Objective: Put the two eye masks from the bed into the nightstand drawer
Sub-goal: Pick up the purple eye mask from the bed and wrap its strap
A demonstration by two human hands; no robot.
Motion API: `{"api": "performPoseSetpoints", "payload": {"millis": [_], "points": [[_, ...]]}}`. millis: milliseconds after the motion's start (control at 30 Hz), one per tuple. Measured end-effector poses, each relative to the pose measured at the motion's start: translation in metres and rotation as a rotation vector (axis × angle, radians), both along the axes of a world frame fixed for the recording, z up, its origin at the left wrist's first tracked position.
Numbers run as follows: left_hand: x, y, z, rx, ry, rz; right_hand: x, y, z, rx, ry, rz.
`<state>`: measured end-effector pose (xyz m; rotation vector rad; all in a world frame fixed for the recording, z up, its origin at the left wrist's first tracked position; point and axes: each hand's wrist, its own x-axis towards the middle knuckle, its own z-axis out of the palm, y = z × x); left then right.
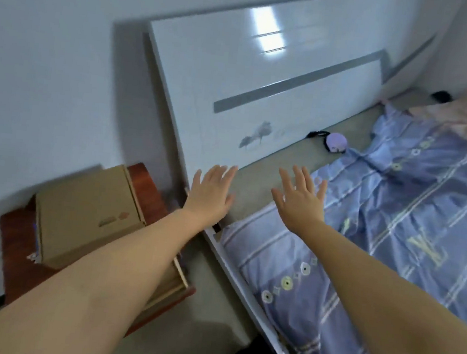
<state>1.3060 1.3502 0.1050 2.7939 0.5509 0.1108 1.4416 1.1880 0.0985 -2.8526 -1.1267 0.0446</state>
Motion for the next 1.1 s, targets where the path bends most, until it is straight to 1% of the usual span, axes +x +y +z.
{"api": "performPoseSetpoints", "payload": {"millis": [167,267,400,500,600,733,800,833,900,1000,1033,1100], "points": [[0.112,-0.057,-0.012,-0.052,0.051,-0.069,0.093,-0.071,-0.013,-0.042,0.008,-0.102],[0.162,-0.082,-0.029,-0.105,0.082,-0.123,0.14,-0.096,-0.034,-0.057,0.074,-0.178],[0.222,-0.085,-0.067,-0.167,0.208,-0.17,0.187,-0.105,-0.075,-0.06,0.192,-0.261],[0.28,-0.074,-0.103,-0.218,0.296,-0.182,0.226,-0.1,-0.113,-0.036,0.274,-0.325],[0.35,-0.067,-0.148,-0.256,0.323,-0.225,0.271,-0.097,-0.164,-0.051,0.345,-0.412],[0.455,-0.056,-0.207,-0.267,0.36,-0.341,0.333,-0.08,-0.241,0.013,0.459,-0.534],[0.51,-0.05,-0.231,-0.244,0.332,-0.398,0.361,-0.066,-0.276,0.039,0.487,-0.551],[0.54,-0.046,-0.243,-0.233,0.3,-0.401,0.371,-0.061,-0.295,0.031,0.476,-0.554],[0.583,-0.039,-0.249,-0.196,0.2,-0.358,0.37,-0.058,-0.312,0.039,0.335,-0.543],[0.651,-0.031,-0.272,-0.075,0.086,-0.225,0.37,-0.058,-0.333,0.12,0.166,-0.574],[0.669,-0.029,-0.279,-0.065,0.093,-0.178,0.37,-0.057,-0.336,0.127,0.157,-0.577],[0.695,-0.03,-0.284,-0.117,0.152,-0.092,0.369,-0.056,-0.336,0.121,0.164,-0.572]]}}
